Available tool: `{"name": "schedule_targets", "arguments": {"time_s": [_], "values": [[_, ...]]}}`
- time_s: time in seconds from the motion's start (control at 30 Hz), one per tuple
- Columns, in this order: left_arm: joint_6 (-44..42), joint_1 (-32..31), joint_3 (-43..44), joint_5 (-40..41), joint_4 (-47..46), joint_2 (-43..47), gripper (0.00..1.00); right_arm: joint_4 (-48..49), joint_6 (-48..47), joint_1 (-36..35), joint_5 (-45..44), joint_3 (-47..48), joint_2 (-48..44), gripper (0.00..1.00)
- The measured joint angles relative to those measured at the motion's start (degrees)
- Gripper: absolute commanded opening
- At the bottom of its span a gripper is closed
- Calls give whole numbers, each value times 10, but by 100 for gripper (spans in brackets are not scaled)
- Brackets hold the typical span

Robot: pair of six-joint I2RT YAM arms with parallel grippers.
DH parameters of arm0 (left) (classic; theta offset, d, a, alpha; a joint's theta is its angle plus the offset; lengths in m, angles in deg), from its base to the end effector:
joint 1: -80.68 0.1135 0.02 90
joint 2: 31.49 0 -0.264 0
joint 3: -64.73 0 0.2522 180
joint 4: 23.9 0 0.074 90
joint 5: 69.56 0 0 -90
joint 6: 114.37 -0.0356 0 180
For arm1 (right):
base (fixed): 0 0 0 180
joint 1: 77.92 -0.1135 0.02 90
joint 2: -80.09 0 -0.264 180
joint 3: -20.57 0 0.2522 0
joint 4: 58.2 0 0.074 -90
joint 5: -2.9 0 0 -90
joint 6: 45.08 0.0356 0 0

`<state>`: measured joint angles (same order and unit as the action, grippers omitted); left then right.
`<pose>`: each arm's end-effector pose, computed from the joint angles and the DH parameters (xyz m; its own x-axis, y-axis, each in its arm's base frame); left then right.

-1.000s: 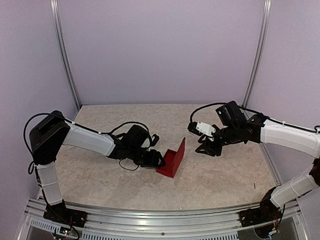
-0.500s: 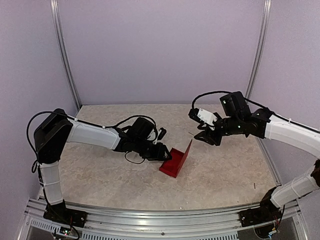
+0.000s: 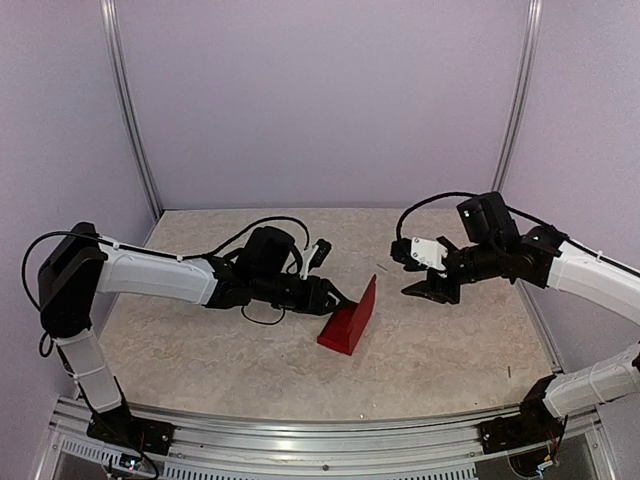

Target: Fold the paper box

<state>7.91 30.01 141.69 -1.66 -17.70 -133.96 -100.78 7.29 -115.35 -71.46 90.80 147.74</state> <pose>0.2404 -0.3145 0.2064 -0.7727 0.1623 -0.6136 0.5995 0.5043 -0.6215 0.1963 0.1623 0.2994 0.0532 -0.6997 -0.7125 -0.9051 0.2677 -0.3305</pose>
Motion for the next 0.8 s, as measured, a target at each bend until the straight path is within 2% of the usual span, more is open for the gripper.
{"name": "schedule_targets", "arguments": {"time_s": [0.17, 0.4, 0.53, 0.67, 0.8], "values": [[0, 1, -75, 54, 38, 40, 45, -29, -98, -43, -1, 27, 48, 50], [12, 1, -136, 101, 55, 130, 45, -34, -199, -79, -22, 113, 168, 48], [20, 0, -169, 119, 60, 161, 45, -81, -249, -92, -38, 163, 248, 45], [24, 0, -200, 135, 64, 187, 45, -125, -284, -103, -57, 191, 284, 39], [27, 0, -216, 145, 68, 204, 46, -149, -301, -111, -80, 202, 284, 28]]}}
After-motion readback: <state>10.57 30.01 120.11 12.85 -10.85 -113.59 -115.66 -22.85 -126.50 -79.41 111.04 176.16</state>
